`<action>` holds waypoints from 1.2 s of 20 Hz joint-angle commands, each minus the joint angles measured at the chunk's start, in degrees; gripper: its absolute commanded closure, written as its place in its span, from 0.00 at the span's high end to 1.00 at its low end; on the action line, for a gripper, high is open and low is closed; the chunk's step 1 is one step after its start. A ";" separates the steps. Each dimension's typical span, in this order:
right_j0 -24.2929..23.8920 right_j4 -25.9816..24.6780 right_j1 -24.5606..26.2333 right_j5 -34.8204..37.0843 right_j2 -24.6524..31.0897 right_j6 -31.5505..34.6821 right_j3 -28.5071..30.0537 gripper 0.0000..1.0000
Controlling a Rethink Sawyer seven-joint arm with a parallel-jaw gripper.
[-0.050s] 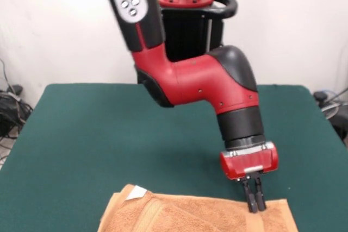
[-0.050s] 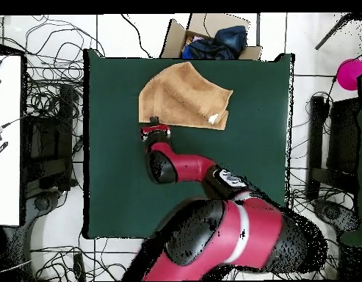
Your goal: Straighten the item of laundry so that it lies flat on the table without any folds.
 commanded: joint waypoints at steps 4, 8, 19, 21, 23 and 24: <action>23.10 25.59 8.35 50.83 -36.46 7.49 -19.35 0.00; 27.81 22.84 9.79 73.64 -44.09 10.84 -25.39 0.00; 27.83 13.97 3.73 99.72 -41.83 15.25 -28.32 0.00; 28.57 13.55 -0.36 96.82 -41.18 15.02 -22.18 0.00; 28.47 14.24 -3.68 92.72 -40.08 14.70 -17.75 0.00; 27.00 16.39 -6.62 85.66 -37.93 13.76 -13.88 0.00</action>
